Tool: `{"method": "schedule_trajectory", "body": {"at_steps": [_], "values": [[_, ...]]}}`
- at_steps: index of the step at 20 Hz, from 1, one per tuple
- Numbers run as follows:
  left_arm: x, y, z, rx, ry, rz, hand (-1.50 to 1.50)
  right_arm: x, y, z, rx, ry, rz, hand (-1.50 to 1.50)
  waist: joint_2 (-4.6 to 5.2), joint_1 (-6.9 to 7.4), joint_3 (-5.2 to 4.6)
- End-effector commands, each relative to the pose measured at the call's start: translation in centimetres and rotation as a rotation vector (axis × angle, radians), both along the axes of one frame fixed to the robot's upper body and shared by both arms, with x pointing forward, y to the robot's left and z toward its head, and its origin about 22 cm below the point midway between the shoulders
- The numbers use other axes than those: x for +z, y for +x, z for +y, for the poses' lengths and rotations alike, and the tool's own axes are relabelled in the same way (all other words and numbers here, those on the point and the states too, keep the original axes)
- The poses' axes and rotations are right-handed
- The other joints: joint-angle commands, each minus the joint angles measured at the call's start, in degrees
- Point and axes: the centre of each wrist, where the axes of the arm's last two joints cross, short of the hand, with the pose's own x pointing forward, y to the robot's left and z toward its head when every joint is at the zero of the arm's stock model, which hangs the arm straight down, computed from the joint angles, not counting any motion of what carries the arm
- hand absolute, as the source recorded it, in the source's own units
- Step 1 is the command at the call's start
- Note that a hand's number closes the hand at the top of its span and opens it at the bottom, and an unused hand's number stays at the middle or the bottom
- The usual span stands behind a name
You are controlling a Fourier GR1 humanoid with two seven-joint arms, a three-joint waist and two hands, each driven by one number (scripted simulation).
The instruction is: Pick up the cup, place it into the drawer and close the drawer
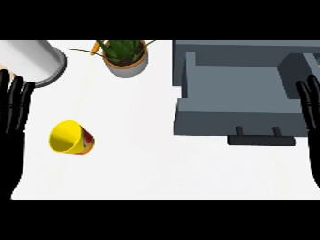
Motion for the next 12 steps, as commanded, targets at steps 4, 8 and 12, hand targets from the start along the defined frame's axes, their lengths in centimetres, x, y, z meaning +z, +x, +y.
{"method": "schedule_trajectory", "body": {"at_steps": [4,8,12], "values": [[-0.2,0.7,4.8,-0.165,0.002,0.030,-1.50,-1.8,1.0,0.6,0.004,-0.010,-0.012,-1.50,-2.13,-0.42,0.63],[-2.9,-0.1,6.2,-0.190,-0.219,0.255,-1.50,-1.7,-0.5,-0.2,0.134,-0.084,0.137,-1.50,-2.16,-0.79,0.58],[-4.3,-0.2,9.1,-0.209,-0.254,0.282,-1.50,-2.6,0.4,-0.3,0.129,-0.073,0.163,-1.50,-2.19,-0.53,0.64]]}}
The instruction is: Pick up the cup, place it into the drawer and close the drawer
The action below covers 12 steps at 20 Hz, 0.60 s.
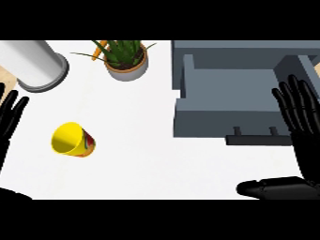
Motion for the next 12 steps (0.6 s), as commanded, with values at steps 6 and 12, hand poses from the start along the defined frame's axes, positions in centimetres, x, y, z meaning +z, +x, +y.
{"method": "schedule_trajectory", "body": {"at_steps": [6,12], "values": [[-4.3,2.1,2.8,0.039,0.002,0.129,-1.50,0.9,2.4,1.0,0.021,-0.002,0.045,-1.50,-0.14,-0.26,0.08],[-9.2,3.3,4.7,0.053,0.011,0.188,-1.50,0.4,5.0,-0.3,0.025,-0.021,0.017,-1.50,-0.01,-0.30,0.06]]}}
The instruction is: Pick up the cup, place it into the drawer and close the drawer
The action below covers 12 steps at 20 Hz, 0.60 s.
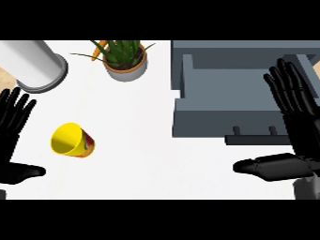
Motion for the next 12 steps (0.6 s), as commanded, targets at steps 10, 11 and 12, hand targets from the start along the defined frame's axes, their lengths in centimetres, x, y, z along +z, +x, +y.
{"method": "schedule_trajectory", "body": {"at_steps": [10,11,12], "values": [[-9.7,0.9,1.7,0.075,0.057,0.151,-1.50,2.1,1.1,0.3,0.018,-0.020,-0.041,-1.50,0.03,-0.26,-0.03],[-10.5,-0.4,3.5,0.074,0.065,0.125,-1.50,1.6,1.4,-1.6,0.001,0.002,-0.041,-1.50,0.03,-0.20,-0.02],[-10.6,0.8,3.8,0.087,0.051,0.154,-1.50,2.3,0.0,0.3,-0.003,-0.002,-0.030,-1.50,0.02,-0.44,-0.04]]}}
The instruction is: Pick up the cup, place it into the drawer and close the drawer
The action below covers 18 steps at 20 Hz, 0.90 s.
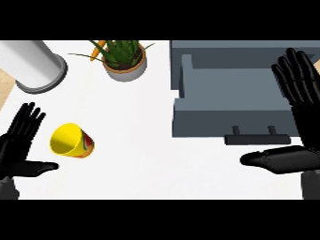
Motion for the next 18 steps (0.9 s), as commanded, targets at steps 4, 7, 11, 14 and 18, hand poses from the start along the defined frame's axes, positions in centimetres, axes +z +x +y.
{"method": "schedule_trajectory", "body": {"at_steps": [4,7,11,14,18], "values": [[-4.8,0.3,1.1,0.032,0.023,0.031,-1.50,0.7,1.0,-0.6,-0.010,0.010,0.007,-1.50,0.07,-0.20,-0.03],[-5.9,1.6,-0.5,0.015,0.034,0.039,-1.50,0.8,2.5,-0.4,-0.003,-0.001,-0.009,-1.50,0.14,-0.18,-0.04],[-6.7,0.9,1.9,0.035,0.034,0.027,-1.50,1.1,0.5,-0.2,-0.010,0.005,-0.011,-1.50,0.17,-0.54,-0.08],[-8.9,-1.3,0.6,0.032,0.016,0.034,-1.50,2.4,-0.5,-1.1,0.002,0.001,0.000,-1.50,0.09,-0.43,-0.06],[-8.9,-0.2,-0.1,0.030,0.012,-0.002,-1.50,0.5,2.3,-1.6,0.000,0.012,-0.007,-1.50,0.38,-0.58,-0.13]]}}
